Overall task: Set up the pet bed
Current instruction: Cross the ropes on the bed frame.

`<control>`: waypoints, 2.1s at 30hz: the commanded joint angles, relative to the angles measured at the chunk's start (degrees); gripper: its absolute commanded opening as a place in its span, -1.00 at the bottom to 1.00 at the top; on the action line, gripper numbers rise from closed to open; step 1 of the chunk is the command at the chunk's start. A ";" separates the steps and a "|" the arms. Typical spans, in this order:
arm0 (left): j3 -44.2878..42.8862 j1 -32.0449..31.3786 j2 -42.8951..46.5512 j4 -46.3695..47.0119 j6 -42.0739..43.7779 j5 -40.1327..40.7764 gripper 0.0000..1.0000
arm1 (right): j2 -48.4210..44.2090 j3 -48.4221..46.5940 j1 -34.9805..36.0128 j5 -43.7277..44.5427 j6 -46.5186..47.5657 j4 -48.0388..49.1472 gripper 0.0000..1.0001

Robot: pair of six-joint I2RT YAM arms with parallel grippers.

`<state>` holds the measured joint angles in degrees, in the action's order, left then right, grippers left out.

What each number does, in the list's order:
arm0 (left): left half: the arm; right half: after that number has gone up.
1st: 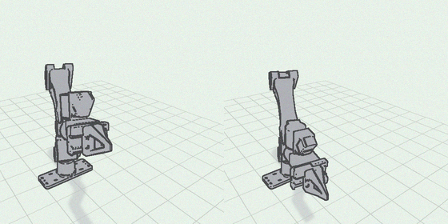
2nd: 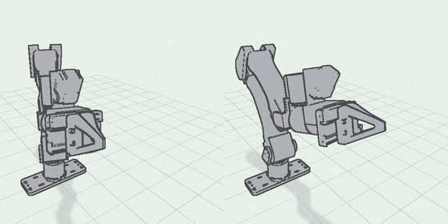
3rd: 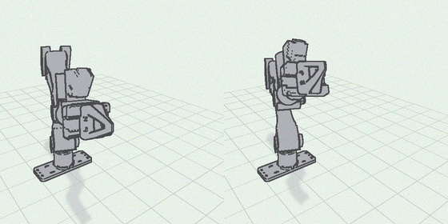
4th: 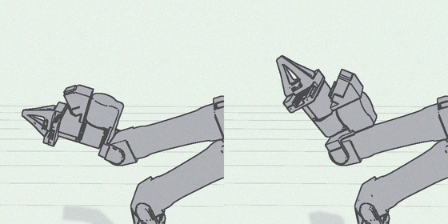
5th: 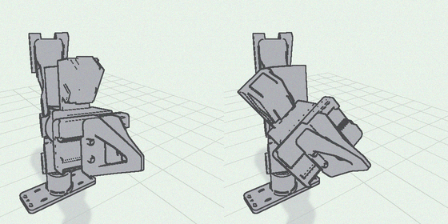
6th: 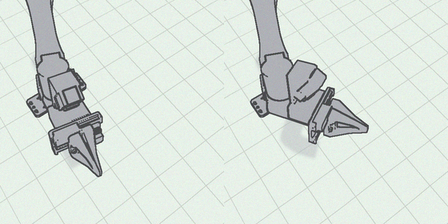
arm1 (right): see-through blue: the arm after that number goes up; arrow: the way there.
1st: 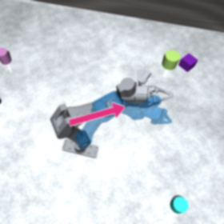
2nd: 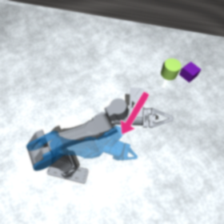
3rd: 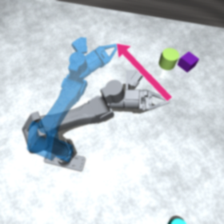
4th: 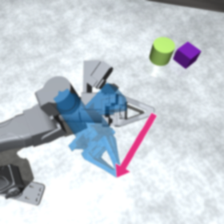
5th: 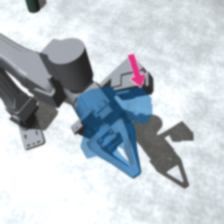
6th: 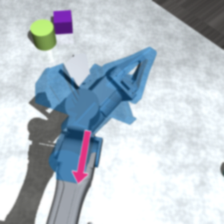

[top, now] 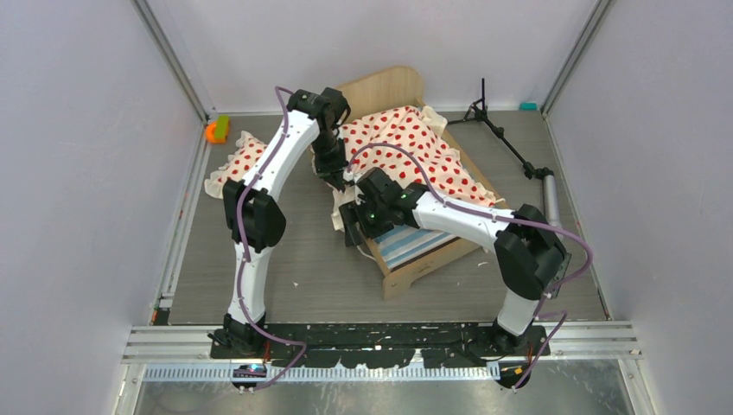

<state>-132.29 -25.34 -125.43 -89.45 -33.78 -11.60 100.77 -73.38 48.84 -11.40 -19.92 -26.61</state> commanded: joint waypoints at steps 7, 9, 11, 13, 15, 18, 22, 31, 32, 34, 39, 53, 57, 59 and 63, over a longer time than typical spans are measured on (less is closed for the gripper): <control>-0.16 -0.06 2.92 -2.14 1.19 -0.71 -1.00 | 0.10 -0.03 0.73 18.34 1.55 -11.73 0.62; -0.16 -0.05 2.91 -2.13 1.23 -0.59 -1.00 | -0.05 -0.15 0.73 18.55 1.50 -11.71 0.63; -0.25 -0.06 2.91 -2.13 1.26 -0.62 -1.00 | -0.20 -0.45 0.73 19.03 1.63 -11.95 0.64; -0.36 -0.01 2.92 -2.13 1.19 -0.62 -1.00 | -0.45 -0.66 0.73 20.27 2.00 -12.34 0.64; -0.26 -0.06 3.00 -2.13 1.32 -0.62 -1.00 | -0.85 -1.02 0.73 21.59 2.43 -13.02 0.65; -0.25 -0.06 3.07 -2.14 1.33 -0.56 -1.00 | -1.71 -1.25 0.44 22.71 2.78 -13.97 0.65; -0.29 -0.06 3.06 -2.04 1.40 -0.54 -1.00 | -2.59 -1.47 0.12 23.36 3.28 -15.18 0.66; -0.03 -0.06 3.41 -1.94 1.44 -0.51 -1.00 | -6.22 0.08 -0.10 18.10 2.83 -9.63 0.66; 0.05 -0.06 3.41 -1.95 1.41 -0.52 -1.00 | -6.58 0.16 -0.15 17.55 2.59 -8.74 0.66; 0.17 -0.06 3.49 -1.97 1.37 -0.53 -1.00 | -7.04 0.07 -0.15 16.56 2.30 -7.61 0.65; 0.36 -0.06 3.68 -1.87 1.34 -0.53 -1.00 | -7.60 -0.08 -0.15 14.55 1.86 -6.21 0.64; 1.04 -0.06 4.04 -1.61 1.39 -0.57 -1.00 | -9.35 2.26 -0.15 6.36 0.74 0.32 0.57; 1.16 -0.06 4.22 -1.60 1.30 -0.53 -1.00 | -8.85 2.00 -0.19 7.52 1.45 -0.95 0.58; 1.20 -0.06 4.23 -1.52 1.31 -0.59 -1.00 | -9.23 2.12 -0.17 8.21 1.59 -0.90 0.58; 0.92 -0.06 3.97 -1.43 1.19 -0.65 -1.00 | -9.00 2.02 -0.15 8.33 1.84 -1.42 0.58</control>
<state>-131.09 -25.50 -125.03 -89.45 -33.69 -12.03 92.99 -71.07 48.73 -3.73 -18.55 -28.53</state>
